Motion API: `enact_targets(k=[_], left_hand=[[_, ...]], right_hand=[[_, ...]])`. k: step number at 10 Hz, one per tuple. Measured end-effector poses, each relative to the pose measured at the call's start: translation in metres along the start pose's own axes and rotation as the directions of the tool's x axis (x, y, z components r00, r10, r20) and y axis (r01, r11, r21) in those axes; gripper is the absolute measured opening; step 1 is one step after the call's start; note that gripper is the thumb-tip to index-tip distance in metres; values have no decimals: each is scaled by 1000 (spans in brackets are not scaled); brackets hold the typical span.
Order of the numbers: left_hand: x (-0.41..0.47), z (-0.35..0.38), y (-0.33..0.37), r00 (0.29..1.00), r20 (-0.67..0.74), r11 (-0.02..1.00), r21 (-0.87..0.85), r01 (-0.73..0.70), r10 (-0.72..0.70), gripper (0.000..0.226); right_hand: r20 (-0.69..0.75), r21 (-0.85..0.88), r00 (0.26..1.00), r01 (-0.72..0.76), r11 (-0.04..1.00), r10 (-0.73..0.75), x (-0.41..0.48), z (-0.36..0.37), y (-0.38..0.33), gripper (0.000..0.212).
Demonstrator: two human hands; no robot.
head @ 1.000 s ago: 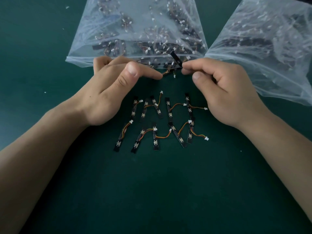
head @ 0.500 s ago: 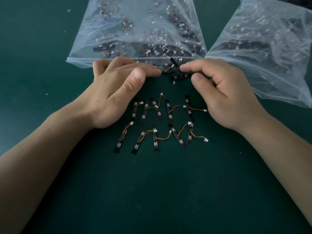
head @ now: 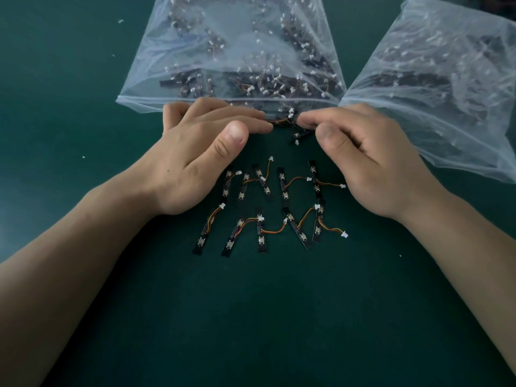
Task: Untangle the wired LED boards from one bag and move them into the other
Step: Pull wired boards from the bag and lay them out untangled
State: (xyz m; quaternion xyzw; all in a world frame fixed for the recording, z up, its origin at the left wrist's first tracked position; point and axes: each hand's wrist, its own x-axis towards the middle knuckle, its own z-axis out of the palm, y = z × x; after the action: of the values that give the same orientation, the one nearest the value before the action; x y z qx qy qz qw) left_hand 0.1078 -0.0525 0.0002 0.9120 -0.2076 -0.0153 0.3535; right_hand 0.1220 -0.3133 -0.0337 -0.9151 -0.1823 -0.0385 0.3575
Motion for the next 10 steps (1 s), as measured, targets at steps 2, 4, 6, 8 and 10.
enact_targets(k=[2, 4, 6, 8, 10], left_hand=[[1, 2, -4, 999, 0, 999, -26, 35, -35, 83], [4, 5, -18, 998, -58, 984, -179, 12, -23, 54], [5, 7, -19, 998, -48, 978, -209, 29, -40, 54], [6, 8, -15, 998, -59, 981, -193, 23, -35, 55], [5, 7, -16, 998, -65, 984, -179, 10, -22, 56]], right_hand=[[-2, -48, 1000, 4, 999, -4, 0, 3, -2, 46], [-126, 67, 989, 81, 994, -72, -2, 1, 2, 35], [-35, 116, 997, 77, 990, -73, -1, 1, 3, 35], [-21, 155, 999, 52, 986, -50, -1, 1, 6, 41], [-65, 233, 993, 110, 966, -97, -3, 0, 6, 34]])
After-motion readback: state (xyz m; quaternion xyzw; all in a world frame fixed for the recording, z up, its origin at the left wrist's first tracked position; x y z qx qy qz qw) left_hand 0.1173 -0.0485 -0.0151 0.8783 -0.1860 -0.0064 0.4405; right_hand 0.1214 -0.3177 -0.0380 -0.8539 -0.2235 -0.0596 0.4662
